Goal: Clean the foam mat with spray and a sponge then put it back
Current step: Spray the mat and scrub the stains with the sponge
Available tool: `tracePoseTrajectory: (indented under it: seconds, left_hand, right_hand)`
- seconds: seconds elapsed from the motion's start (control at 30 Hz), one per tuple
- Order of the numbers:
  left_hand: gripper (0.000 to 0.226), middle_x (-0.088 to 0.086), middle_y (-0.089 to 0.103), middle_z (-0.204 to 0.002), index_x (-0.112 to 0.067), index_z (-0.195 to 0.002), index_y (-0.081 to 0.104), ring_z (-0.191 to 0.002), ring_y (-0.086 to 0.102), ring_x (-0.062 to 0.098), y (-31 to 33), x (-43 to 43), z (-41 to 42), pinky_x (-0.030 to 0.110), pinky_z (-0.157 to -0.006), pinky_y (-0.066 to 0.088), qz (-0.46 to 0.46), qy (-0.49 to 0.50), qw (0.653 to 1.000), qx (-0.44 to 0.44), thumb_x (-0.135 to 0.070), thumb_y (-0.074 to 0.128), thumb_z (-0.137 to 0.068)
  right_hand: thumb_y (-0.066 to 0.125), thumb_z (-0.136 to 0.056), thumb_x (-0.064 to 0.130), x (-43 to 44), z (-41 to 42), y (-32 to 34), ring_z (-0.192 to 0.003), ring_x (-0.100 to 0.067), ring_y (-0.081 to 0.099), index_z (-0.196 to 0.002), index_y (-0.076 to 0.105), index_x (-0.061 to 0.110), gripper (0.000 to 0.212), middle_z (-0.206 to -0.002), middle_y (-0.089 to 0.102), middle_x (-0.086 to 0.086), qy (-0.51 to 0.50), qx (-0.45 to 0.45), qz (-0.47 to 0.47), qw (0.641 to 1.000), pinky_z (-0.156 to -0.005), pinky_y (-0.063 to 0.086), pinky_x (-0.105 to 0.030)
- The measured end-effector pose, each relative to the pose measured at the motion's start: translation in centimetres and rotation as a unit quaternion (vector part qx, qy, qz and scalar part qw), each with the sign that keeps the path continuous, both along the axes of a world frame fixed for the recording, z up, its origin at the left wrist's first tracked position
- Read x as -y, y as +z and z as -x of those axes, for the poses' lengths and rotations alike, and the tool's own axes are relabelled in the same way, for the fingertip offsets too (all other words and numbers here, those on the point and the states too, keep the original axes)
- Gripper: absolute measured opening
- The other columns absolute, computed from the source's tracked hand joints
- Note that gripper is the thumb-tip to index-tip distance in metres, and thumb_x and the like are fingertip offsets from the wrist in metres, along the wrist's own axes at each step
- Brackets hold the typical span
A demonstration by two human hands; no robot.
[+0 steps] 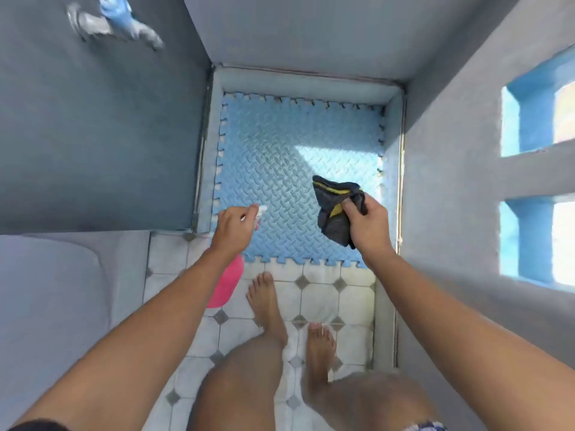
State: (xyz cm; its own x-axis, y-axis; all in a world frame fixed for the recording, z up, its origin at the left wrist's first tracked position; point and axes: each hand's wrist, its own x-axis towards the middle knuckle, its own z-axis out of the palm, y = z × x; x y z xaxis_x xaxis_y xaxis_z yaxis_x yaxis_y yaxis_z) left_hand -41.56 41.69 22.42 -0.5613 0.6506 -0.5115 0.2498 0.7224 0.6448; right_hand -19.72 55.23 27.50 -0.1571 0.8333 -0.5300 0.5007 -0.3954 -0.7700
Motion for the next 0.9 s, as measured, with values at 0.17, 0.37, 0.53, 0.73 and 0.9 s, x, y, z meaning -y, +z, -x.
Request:
tracePoseTrajectory:
  seconds: [0.17, 0.37, 0.53, 0.73, 0.9]
  left_hand:
    - [0.060, 0.002, 0.069, -0.058, -0.018, -0.049, 0.061, -0.069, 0.068, 0.039, -12.4, 1.3, 0.5, 0.053, -0.077, 0.060, 0.038, 0.046, 0.998, 0.002, -0.054, 0.040, -0.092]
    - [0.067, 0.010, 0.060, -0.055, -0.007, -0.057, 0.058, -0.057, 0.070, 0.031, -20.9, -1.2, 1.2, 0.032, -0.056, 0.049, -0.019, 0.063, 0.998, 0.006, -0.059, 0.047, -0.097]
    - [0.077, 0.010, 0.065, -0.071, -0.004, -0.075, 0.061, -0.078, 0.062, 0.027, -24.6, -1.8, 1.4, 0.041, -0.070, 0.043, 0.010, -0.098, 0.994, -0.051, -0.081, 0.059, -0.079]
    - [0.041, -0.006, 0.068, -0.075, -0.015, -0.103, 0.058, -0.060, 0.058, 0.001, -26.1, 1.7, 1.9, 0.023, -0.064, 0.044, -0.034, -0.110, 0.993, 0.010, -0.035, 0.086, -0.081]
    - [0.045, 0.006, 0.078, -0.079, -0.014, -0.083, 0.077, -0.083, 0.074, 0.028, -26.7, 4.2, 0.7, 0.044, -0.083, 0.055, -0.077, 0.075, 0.992, 0.067, -0.057, 0.068, -0.074]
  right_hand:
    - [0.063, -0.098, 0.021, -0.1, -1.1, -10.8, -0.091, -0.023, 0.069, -0.094, 0.068, 0.020, 0.006, -0.099, 0.072, -0.007, -0.033, -0.026, -0.014, 0.999, -0.084, 0.057, -0.042]
    - [0.066, -0.097, 0.016, -6.5, 2.9, -19.6, -0.076, -0.015, 0.066, -0.088, 0.071, 0.019, 0.011, -0.085, 0.071, 0.000, 0.098, -0.019, 0.003, 0.995, -0.076, 0.058, -0.035]
    - [0.068, -0.095, 0.023, -10.7, 5.6, -20.7, -0.075, -0.014, 0.065, -0.093, 0.074, 0.017, 0.008, -0.085, 0.072, 0.002, 0.198, -0.019, -0.106, 0.974, -0.075, 0.057, -0.032]
    - [0.067, -0.090, 0.019, -13.9, 5.7, -24.1, -0.080, -0.018, 0.059, -0.089, 0.069, 0.008, 0.011, -0.086, 0.068, -0.009, 0.166, -0.008, -0.146, 0.975, -0.081, 0.055, -0.038]
    - [0.062, -0.098, 0.012, -12.3, 5.4, -25.3, -0.072, -0.015, 0.062, -0.089, 0.069, 0.013, 0.012, -0.081, 0.067, 0.000, 0.213, 0.028, -0.115, 0.970, -0.067, 0.056, -0.029]
